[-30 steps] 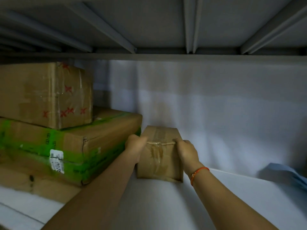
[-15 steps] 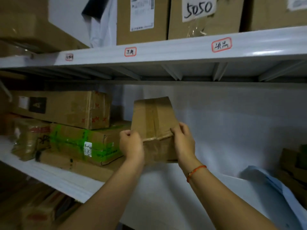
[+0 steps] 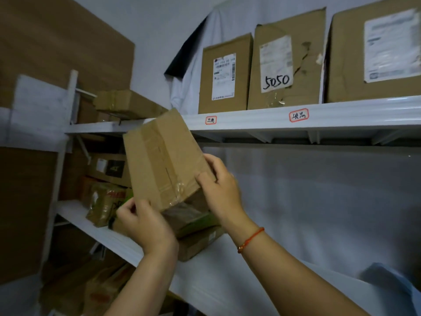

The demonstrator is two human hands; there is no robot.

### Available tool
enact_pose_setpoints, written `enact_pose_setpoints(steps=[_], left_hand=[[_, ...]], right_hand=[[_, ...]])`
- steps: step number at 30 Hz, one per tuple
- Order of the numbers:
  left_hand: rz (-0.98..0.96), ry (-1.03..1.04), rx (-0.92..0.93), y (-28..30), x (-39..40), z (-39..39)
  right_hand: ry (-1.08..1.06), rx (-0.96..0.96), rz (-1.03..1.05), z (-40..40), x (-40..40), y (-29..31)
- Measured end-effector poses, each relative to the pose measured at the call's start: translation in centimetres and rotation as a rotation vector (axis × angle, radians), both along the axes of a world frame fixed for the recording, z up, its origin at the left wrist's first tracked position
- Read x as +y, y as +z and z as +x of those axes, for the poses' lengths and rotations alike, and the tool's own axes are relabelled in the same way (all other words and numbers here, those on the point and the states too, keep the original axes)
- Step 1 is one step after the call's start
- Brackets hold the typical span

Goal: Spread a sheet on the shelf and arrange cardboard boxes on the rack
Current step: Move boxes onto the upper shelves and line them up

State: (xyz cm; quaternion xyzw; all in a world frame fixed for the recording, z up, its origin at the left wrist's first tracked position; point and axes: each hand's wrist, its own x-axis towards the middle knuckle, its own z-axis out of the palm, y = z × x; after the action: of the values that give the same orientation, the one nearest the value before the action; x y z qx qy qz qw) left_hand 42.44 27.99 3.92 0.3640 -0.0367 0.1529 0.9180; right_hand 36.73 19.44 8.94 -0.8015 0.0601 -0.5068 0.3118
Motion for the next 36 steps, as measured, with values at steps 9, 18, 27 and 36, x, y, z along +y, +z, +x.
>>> enact_pose_setpoints(steps=[9,18,27,36], left_hand=[[0.006,0.160,-0.433,7.5,3.2,3.3],[0.129,0.198,-0.617,17.3,2.2,11.9],[0.135,0.152,-0.646,21.8,-1.4,20.3],[0.312,0.162,-0.668,22.9,-5.2,26.1]], right_hand=[[0.310,-0.131,-0.047,0.8,1.5,6.4],[0.184,-0.246,-0.218,7.7,0.1,14.8],[0.087,-0.235,-0.255,13.9,-2.0,18.7],[-0.123,-0.221,-0.303,17.7,-4.2,19.1]])
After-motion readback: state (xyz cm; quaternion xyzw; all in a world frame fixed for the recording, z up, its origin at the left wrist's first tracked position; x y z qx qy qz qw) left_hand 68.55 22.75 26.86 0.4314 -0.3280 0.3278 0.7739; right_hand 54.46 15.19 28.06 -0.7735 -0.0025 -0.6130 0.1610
